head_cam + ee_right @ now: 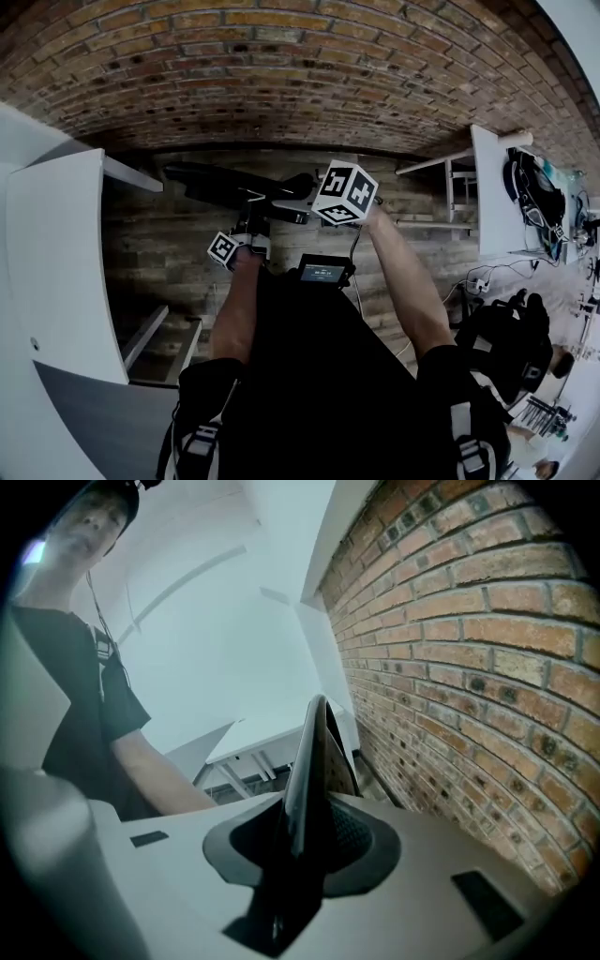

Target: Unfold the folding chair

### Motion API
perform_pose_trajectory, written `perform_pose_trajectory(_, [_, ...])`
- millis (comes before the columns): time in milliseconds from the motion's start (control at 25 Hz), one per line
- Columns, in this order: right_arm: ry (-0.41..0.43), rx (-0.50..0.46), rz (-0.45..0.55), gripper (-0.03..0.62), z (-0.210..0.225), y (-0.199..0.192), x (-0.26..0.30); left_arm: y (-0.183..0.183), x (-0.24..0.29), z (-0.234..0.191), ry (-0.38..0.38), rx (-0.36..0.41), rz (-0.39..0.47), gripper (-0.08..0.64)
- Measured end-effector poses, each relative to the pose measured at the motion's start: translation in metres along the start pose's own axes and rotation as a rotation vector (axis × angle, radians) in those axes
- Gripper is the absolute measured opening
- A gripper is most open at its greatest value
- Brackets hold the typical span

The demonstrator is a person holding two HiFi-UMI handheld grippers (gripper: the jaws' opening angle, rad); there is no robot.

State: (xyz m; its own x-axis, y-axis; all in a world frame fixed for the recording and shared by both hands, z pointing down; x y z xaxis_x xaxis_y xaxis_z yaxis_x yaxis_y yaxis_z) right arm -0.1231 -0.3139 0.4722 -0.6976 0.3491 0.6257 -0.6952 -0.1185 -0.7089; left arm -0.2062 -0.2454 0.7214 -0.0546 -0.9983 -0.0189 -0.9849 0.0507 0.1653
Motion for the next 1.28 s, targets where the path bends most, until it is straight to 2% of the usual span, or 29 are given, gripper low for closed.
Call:
perform_pose_trajectory(120, [-0.015, -0.006, -0.001, 0.104, -0.021, -0.016, -0.008, -0.02, -0.017, -0.002, -0.002, -0.004, 0.008, 0.046])
perform_pose_trajectory(280, [-0.039, 0.034, 0.028, 0.104, -0.051, -0.044, -0.024, -0.052, -0.047, -0.002, 0.029, 0.038, -0.017, 0.048])
perform_pose_trajectory(480, [-0.075, 0.213, 0.104, 0.103, -0.069, -0.083, -0.049, -0.088, -0.078, -0.001, 0.092, 0.099, -0.091, 0.049])
perform_pose_trajectory(600, [-0.094, 0.331, 0.178, 0.103, -0.077, -0.102, -0.062, -0.101, -0.089, -0.002, 0.132, 0.107, -0.136, 0.051])
perform_pose_trajectory(720, [-0.132, 0.405, 0.231, 0.104, -0.089, -0.117, -0.07, -0.109, -0.098, -0.005, 0.171, 0.129, -0.204, 0.051])
perform_pose_trajectory(960, [-0.235, 0.431, 0.258, 0.104, -0.127, -0.127, -0.069, -0.115, -0.111, -0.003, 0.179, 0.146, -0.309, 0.051])
perform_pose_trajectory(1280, [-0.489, 0.509, 0.305, 0.104, -0.187, -0.128, -0.051, -0.114, -0.123, -0.009, 0.166, 0.132, -0.535, 0.051])
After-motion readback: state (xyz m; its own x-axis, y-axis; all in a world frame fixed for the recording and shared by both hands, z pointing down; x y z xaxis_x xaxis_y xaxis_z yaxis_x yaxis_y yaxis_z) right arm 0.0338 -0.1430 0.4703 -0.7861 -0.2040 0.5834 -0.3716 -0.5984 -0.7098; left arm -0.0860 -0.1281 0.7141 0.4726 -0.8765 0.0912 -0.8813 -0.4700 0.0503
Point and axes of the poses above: the fingertips, and each gripper's own axes: x forward along the fingers, z to its right, y out of its top, the point moved 5 cm from there along -x, backward along the fingers, and after that the axes turned 1 degree about x, right-handed, at the moved point
